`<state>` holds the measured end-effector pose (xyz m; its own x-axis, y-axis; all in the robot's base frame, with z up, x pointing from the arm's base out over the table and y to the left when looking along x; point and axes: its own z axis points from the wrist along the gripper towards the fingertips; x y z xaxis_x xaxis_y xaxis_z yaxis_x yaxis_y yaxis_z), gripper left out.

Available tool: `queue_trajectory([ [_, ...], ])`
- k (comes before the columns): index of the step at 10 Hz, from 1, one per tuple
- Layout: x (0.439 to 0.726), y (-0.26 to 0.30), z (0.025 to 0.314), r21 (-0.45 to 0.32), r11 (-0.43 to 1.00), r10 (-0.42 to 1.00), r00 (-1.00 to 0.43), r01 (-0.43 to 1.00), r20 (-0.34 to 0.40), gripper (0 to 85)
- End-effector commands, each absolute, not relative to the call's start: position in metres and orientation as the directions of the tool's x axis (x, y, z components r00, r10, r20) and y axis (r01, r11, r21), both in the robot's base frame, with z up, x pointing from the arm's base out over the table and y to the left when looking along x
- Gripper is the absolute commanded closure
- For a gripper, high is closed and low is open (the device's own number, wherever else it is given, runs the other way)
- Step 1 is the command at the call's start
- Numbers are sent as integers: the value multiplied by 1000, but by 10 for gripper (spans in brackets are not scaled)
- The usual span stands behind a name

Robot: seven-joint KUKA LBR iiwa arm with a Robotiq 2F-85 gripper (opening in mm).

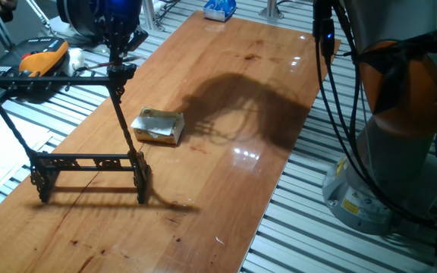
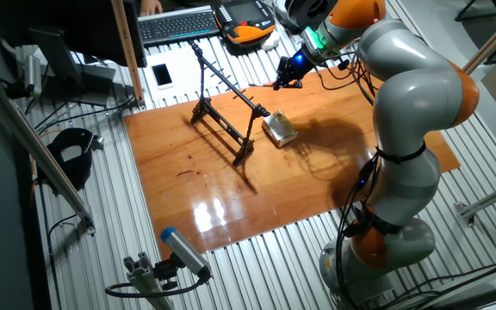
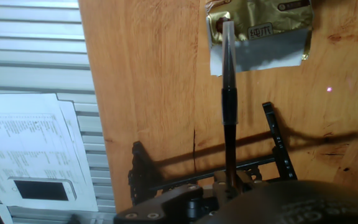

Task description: Place the brush on the pen rack

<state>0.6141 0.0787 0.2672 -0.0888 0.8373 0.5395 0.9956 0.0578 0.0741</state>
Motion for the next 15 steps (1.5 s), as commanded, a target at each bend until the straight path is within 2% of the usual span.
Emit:
queue_trajectory([
  [1, 614, 79, 267, 75, 62, 838, -93, 995, 538, 850],
  [8, 607, 92, 263, 72, 109, 840, -131, 991, 526, 850],
  [11, 601, 88, 273, 74, 133, 833, -152, 988, 531, 850],
  [15, 598, 92, 273, 75, 138, 838, -157, 988, 522, 850],
])
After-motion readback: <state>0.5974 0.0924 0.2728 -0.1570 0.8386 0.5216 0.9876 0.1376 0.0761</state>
